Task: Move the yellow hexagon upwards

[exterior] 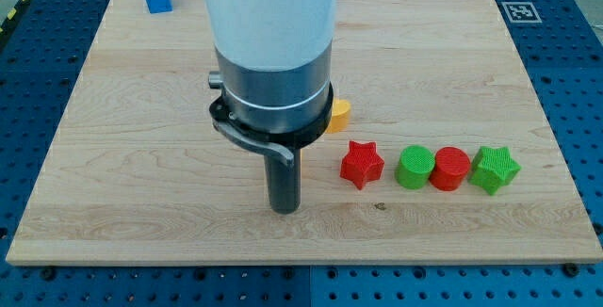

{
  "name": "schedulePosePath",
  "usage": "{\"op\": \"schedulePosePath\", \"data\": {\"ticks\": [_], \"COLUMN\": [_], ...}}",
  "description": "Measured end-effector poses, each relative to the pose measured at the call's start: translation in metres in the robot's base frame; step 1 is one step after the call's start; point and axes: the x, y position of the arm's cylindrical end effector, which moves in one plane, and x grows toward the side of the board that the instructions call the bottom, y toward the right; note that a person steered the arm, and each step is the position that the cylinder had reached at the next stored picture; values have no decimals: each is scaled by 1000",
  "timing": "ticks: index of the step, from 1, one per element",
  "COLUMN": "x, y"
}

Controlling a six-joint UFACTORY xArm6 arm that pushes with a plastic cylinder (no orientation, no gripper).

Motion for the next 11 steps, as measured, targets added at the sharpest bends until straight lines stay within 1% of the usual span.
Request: {"op": "schedulePosePath", "data": {"ticks": [3,6,7,8,9,10,11], "x": [-53,-131,-167,-178,-180,-206,-223], "y": [0,3,5,23,59,75,75]}}
